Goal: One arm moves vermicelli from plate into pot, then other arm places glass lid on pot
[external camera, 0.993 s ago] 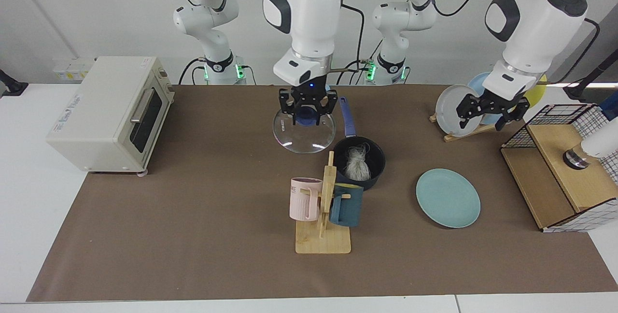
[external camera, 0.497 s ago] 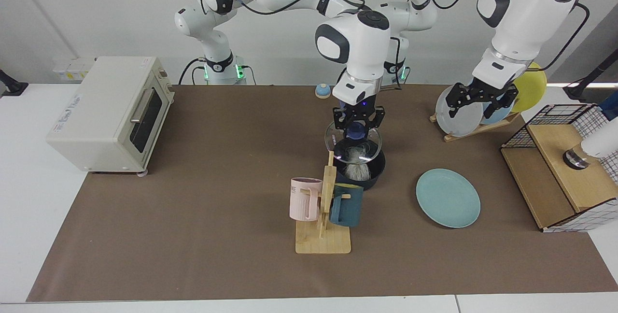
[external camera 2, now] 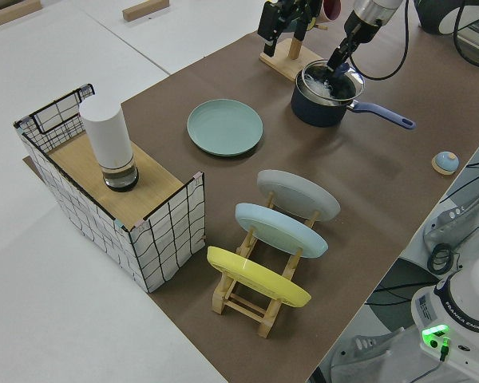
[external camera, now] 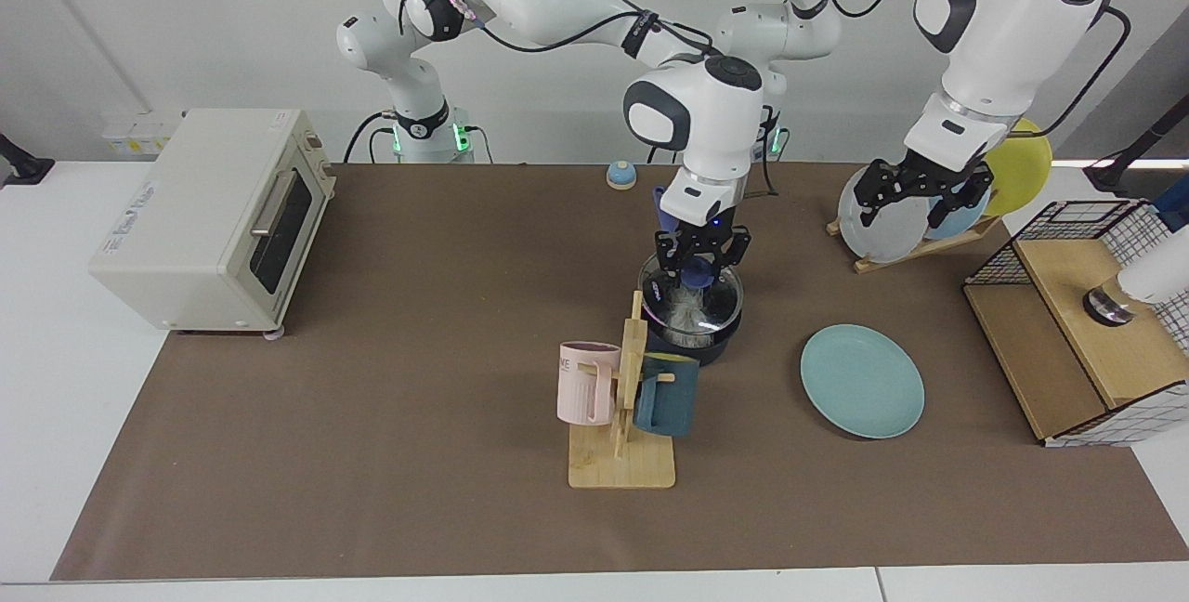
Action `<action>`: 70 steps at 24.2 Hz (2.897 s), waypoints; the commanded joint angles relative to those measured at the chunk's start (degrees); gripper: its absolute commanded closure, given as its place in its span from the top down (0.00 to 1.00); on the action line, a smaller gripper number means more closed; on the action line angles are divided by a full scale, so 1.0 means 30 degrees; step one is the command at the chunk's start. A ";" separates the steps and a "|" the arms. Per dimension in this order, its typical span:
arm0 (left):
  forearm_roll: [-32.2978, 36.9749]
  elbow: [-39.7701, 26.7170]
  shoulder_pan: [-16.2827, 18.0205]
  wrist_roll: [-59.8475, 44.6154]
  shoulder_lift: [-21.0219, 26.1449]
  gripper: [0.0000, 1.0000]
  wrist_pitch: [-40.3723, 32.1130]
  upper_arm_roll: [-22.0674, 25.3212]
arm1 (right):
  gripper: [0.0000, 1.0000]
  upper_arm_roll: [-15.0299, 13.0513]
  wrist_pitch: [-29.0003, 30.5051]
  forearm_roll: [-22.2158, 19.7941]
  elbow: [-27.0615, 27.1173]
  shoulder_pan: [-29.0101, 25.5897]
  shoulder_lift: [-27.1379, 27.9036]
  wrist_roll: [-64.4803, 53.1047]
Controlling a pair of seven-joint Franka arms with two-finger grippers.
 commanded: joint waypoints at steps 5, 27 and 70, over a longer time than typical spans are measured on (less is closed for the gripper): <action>-0.0032 0.0041 0.0079 -0.0316 -0.0073 1.00 -0.0258 0.0170 | 0.00 0.0022 0.1701 -0.0217 -0.0229 -0.0089 0.0248 -0.1707; -0.0061 0.0012 0.0021 -0.0287 -0.0102 1.00 -0.0316 0.0316 | 0.00 0.0022 0.2286 -0.0363 -0.0932 -0.0353 0.0131 -0.2117; -0.0031 -0.0076 -0.0096 -0.0228 -0.0336 1.00 -0.0199 0.0228 | 1.00 -0.0037 -0.3985 0.1219 -0.8367 -0.7760 -1.0440 -0.5982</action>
